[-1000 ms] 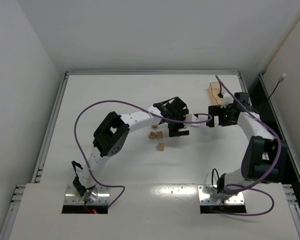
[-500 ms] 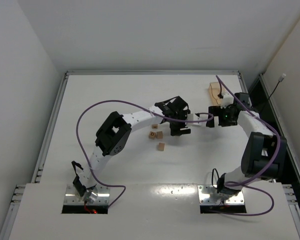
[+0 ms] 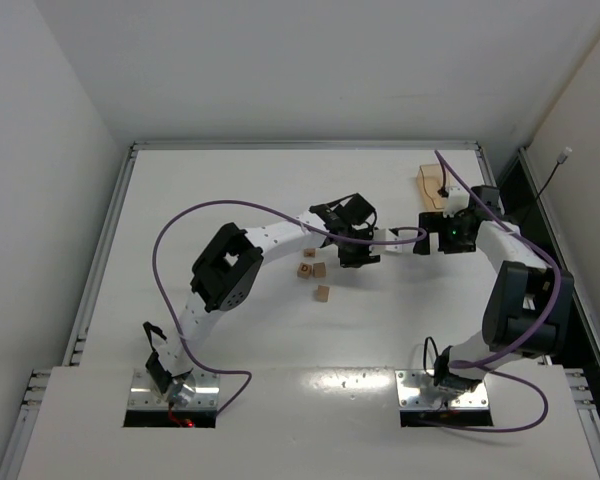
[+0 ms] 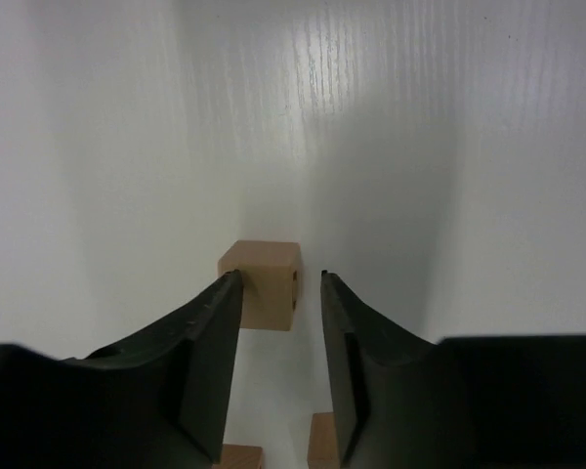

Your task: Build the wood block tower

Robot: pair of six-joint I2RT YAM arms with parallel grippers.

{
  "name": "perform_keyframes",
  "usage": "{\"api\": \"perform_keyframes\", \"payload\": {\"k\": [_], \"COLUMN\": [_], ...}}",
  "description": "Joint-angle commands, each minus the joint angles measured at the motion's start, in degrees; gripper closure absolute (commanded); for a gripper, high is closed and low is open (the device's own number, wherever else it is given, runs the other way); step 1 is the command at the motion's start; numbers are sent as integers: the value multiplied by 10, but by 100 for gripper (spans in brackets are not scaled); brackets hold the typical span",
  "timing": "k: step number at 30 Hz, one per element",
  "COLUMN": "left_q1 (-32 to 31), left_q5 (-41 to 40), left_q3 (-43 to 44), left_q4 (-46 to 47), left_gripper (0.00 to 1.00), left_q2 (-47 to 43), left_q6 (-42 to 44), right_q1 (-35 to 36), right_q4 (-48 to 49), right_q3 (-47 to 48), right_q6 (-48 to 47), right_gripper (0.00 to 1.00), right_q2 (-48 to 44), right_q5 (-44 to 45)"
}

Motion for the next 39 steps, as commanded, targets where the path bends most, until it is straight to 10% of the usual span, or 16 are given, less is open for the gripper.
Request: {"api": "perform_keyframes", "payload": {"k": [1, 5, 10, 20, 24, 32, 39], "left_q1": [7, 7, 7, 7, 20, 139, 246], "left_q5": [19, 19, 19, -5, 2, -56, -166], "left_q3": [15, 2, -3, -26, -66, -73, -105], "left_q4": [-7, -7, -7, 10, 43, 77, 40], "left_gripper": [68, 69, 100, 100, 50, 32, 23], "left_q2": [14, 14, 8, -81, -127, -236, -287], "left_q6": [6, 6, -25, -128, -187, -448, -508], "right_q1": [-4, -4, -4, -4, 11, 110, 229], "right_q4": [17, 17, 17, 17, 10, -6, -35], "right_q3": [24, 24, 24, 24, 24, 102, 175], "right_q6": [4, 4, 4, 4, -12, -52, -90], "right_gripper": [1, 1, 1, 1, 1, 1, 2], "right_q2": [-1, -1, -1, -19, -39, -4, 84], "right_q5": [-14, -14, -14, -40, -69, -98, 12]}}
